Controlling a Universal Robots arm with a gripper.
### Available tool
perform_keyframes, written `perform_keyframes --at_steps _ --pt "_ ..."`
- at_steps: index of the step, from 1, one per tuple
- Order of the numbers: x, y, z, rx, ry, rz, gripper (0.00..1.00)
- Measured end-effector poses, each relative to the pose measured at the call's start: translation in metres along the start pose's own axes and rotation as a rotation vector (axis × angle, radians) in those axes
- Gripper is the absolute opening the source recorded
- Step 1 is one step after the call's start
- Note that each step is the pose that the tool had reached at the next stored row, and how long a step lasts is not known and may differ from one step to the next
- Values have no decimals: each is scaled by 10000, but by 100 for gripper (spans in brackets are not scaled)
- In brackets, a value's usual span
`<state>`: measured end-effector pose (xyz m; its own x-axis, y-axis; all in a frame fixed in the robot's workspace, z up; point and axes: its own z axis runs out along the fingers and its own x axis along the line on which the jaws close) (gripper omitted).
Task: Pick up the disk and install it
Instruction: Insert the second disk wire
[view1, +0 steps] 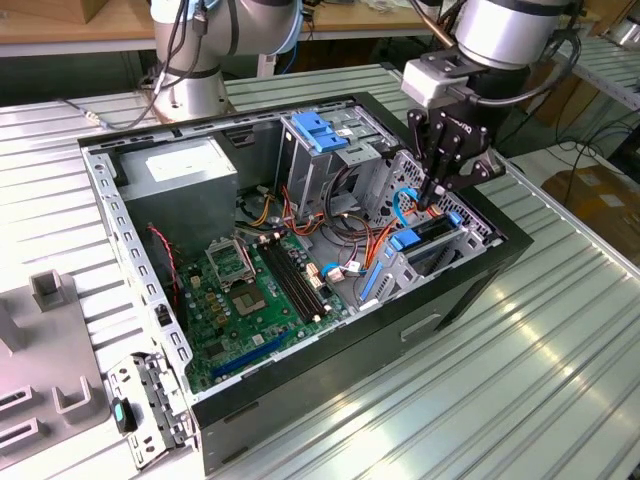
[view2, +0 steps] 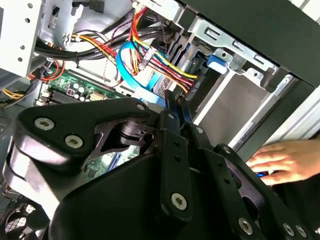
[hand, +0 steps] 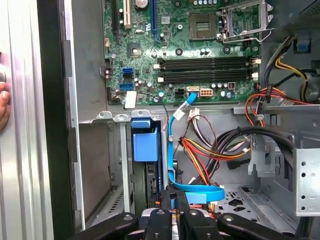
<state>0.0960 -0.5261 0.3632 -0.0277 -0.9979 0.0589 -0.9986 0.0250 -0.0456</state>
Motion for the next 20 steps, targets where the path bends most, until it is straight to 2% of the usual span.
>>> perform_keyframes --at_steps 1,3,4,5,6,7,8,12,15,16,17,18,19,20 --pt "35 6 6 2 -135 6 16" --pt "76 13 13 4 -309 14 16" --pt "116 17 19 7 -496 23 16" --pt "164 20 26 15 -640 31 16" --pt "279 28 42 49 -837 40 16" --pt "309 34 48 58 -907 44 16" --pt "321 36 54 62 -948 43 16" --pt "324 38 58 59 -1030 49 16" --pt "352 27 67 57 -1088 51 16" --pt "359 -4 83 56 -1153 54 16" --pt "377 -12 98 52 -1260 60 16" --pt "391 -12 107 49 -1379 67 16" --pt "415 -13 116 44 -1547 73 16" --pt "428 -13 121 42 -1631 78 16"
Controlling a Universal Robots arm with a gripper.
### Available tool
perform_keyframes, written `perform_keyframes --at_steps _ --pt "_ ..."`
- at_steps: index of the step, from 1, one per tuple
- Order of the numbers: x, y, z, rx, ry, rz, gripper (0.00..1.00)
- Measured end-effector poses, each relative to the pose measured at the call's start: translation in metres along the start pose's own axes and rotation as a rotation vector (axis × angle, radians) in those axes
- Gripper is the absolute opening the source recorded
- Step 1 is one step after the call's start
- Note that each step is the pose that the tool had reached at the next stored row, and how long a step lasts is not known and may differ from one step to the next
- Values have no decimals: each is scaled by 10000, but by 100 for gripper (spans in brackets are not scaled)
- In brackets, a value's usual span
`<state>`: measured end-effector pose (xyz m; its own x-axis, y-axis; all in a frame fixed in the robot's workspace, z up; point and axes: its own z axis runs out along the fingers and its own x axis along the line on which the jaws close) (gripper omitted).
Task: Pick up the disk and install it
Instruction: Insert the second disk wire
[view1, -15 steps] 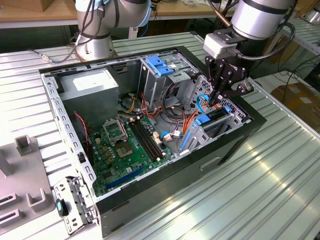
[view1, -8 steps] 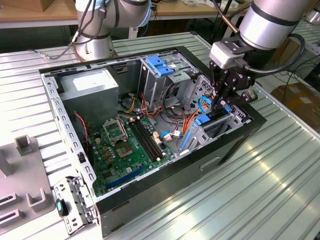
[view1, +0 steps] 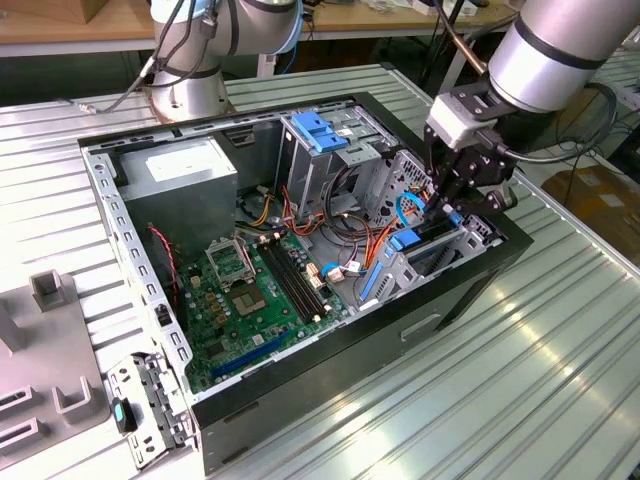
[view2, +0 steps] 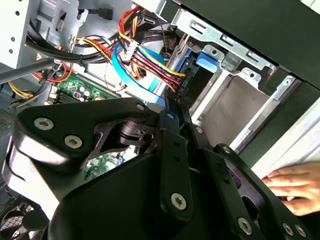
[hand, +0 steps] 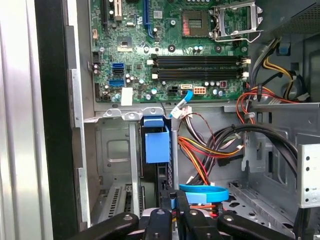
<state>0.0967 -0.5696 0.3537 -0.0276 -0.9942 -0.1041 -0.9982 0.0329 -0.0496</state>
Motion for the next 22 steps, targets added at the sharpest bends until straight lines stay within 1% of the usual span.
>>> perform_keyframes --at_steps 1,2,3,18,21,22 --pt "17 0 0 -3 -89 5 16" --pt "45 -1 3 -5 -194 10 16" --pt "57 -1 6 -6 -228 13 16" --pt "67 1 80 -8 -231 3 16" --pt "73 3 125 -19 -222 2 16" --pt "73 4 129 -22 -223 3 16"
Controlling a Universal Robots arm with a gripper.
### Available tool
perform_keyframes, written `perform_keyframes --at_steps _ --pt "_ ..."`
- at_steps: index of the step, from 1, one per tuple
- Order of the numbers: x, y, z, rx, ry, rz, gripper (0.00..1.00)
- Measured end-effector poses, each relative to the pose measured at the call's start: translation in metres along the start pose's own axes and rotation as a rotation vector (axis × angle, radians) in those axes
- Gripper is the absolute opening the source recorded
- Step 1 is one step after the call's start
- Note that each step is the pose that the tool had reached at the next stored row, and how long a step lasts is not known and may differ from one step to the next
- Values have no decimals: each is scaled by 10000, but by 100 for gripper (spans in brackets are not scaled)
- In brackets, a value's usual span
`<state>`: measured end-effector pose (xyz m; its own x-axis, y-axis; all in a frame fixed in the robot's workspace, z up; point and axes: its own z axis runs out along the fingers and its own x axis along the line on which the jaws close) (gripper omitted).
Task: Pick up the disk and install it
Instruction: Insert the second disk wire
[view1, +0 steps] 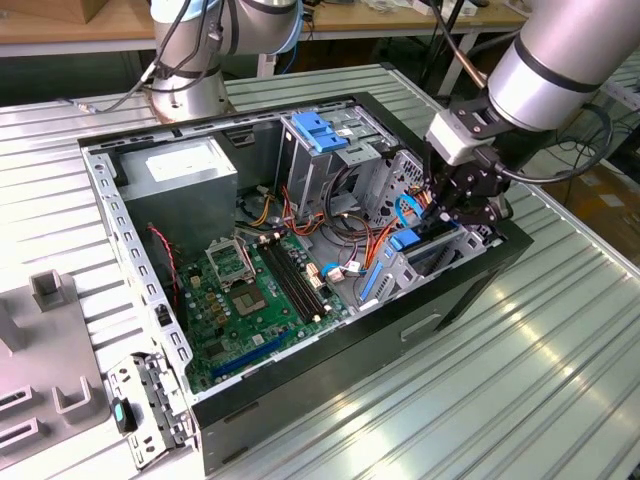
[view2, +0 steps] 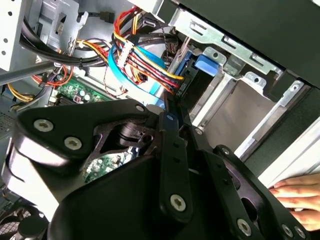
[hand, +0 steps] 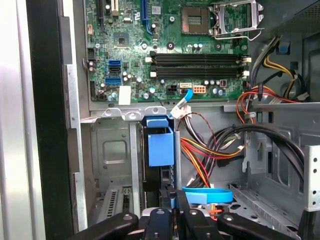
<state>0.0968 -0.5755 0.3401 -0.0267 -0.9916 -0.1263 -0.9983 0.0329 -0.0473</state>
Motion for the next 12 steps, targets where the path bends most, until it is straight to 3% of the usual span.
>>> perform_keyframes --at_steps 9,11,12 --pt "2 0 16 1 -30 1 17" --pt "-1 -1 -6 1 -16 0 30" --pt "-3 -2 -25 1 -8 0 30"
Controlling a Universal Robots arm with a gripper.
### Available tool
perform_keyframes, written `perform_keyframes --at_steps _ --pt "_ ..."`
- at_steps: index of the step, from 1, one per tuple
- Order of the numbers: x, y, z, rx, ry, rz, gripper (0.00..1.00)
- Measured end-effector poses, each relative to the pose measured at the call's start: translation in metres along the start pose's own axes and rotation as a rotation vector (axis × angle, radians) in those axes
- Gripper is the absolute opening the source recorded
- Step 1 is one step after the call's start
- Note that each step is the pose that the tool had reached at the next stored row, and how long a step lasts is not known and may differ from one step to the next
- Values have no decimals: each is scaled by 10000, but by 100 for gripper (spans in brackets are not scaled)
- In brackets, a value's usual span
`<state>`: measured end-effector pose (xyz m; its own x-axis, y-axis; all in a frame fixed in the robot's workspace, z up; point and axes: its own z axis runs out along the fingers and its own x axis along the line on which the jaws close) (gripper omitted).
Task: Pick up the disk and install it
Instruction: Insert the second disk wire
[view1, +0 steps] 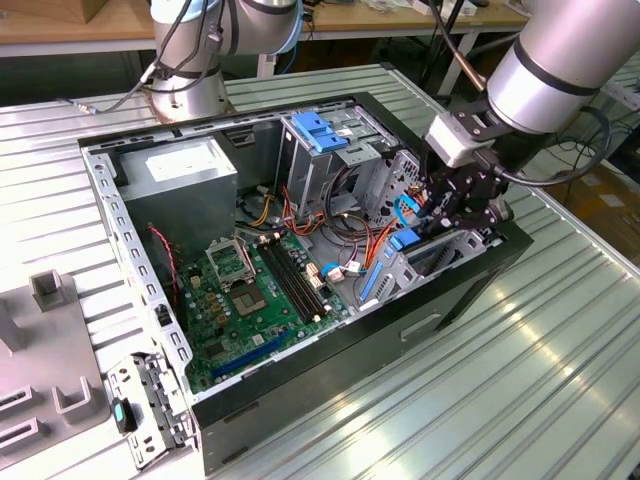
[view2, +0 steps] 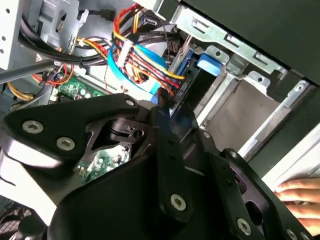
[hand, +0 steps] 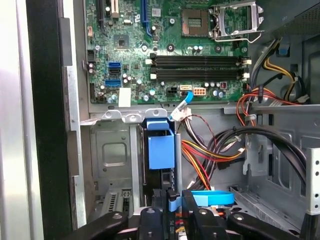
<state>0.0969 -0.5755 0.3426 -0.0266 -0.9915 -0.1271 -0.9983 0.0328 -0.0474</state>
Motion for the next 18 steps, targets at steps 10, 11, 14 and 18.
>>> perform_keyframes --at_steps 10,11,14,18 --pt "-21 -9 -166 10 1 -1 15" --pt "-21 -9 -166 10 2 -1 11" --pt "-21 -9 -166 10 9 -1 11" --pt "-21 -9 -167 10 13 -2 11"
